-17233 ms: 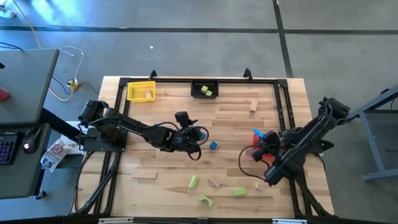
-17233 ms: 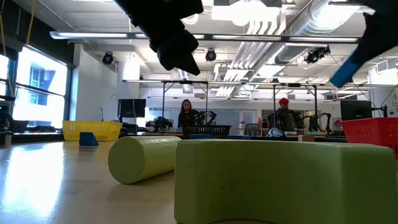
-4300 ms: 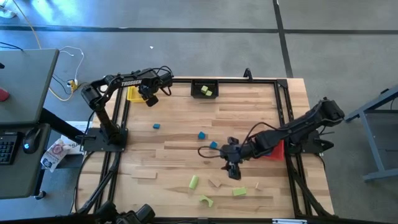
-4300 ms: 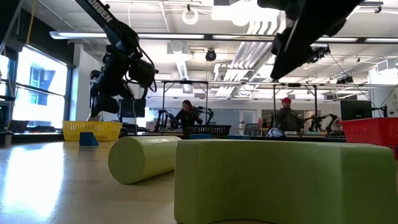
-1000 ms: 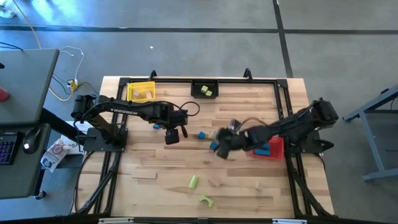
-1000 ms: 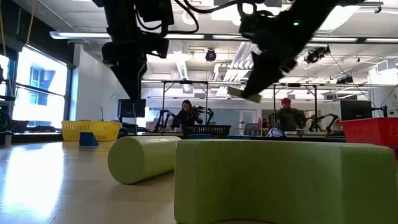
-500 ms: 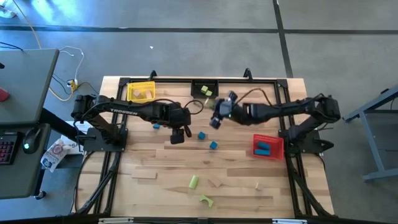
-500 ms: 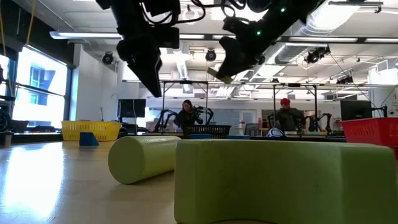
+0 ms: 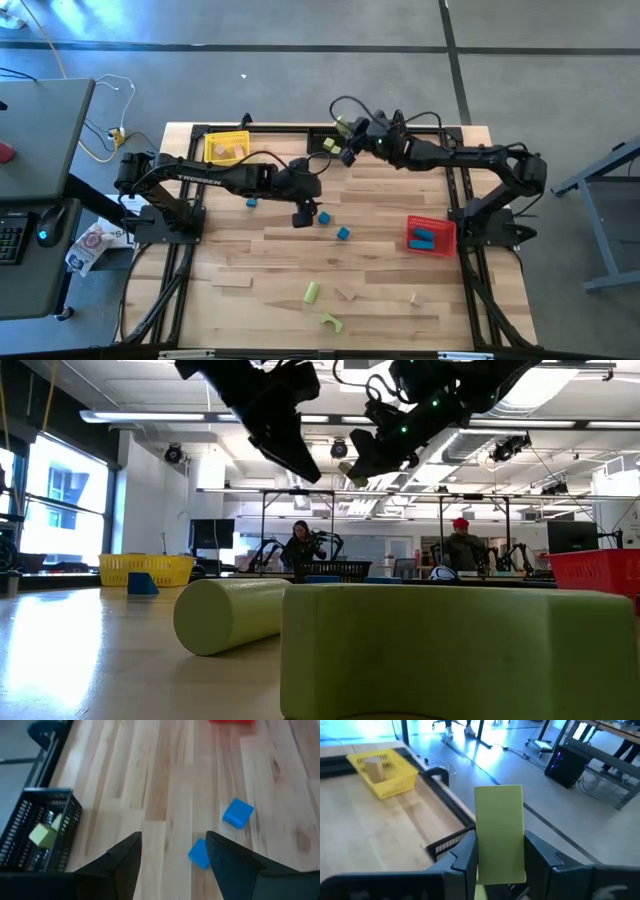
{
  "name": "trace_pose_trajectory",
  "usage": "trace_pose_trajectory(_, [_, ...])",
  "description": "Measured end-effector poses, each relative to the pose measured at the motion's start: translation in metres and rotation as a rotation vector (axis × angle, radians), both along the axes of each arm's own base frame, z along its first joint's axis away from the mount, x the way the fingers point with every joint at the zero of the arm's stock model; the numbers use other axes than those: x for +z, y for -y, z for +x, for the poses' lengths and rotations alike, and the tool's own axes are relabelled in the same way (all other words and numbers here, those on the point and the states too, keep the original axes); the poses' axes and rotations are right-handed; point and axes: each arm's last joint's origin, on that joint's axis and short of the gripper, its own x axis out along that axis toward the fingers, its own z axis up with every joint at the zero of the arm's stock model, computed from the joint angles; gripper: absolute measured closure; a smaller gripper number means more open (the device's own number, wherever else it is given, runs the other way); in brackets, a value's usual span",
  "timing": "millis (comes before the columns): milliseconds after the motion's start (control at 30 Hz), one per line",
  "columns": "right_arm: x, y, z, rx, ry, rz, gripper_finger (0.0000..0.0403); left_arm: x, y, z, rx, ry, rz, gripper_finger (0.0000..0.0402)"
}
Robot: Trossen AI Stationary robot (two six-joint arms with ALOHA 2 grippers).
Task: Sort & place blocks by color
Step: Put the green block into the black basket
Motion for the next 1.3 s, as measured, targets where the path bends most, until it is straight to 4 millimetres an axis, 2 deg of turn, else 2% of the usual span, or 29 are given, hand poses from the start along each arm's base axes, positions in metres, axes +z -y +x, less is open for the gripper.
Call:
trace_pose_trajectory(167, [-0.001,0.020,-0.003,0.028,0.030,-0.020,0.0306,0.000,0.000,0.000,0.028,0.015,-0.028,0.0197])
trace_pose_trajectory(433, [-0.028,0.043,0.005,0.039,0.028,0.004,0.0306,-0.001,0.010,0.002,0.050,0.024,-0.077,0.0197])
trace_pose_trajectory(900, [-0.072,0.054,0.014,-0.010,-0.030,0.130,0.0306,-0.021,0.014,0.010,0.205,0.020,-0.229,0.0197])
trace_pose_trajectory(1133, [-0.091,0.058,0.016,-0.047,-0.034,0.208,0.0306,-0.043,0.014,0.017,0.258,-0.035,-0.266,0.0197])
trace_pose_trajectory(1300, [-0.096,0.058,0.017,-0.064,-0.023,0.240,0.0306,-0.057,0.013,0.021,0.305,-0.058,-0.298,0.0197])
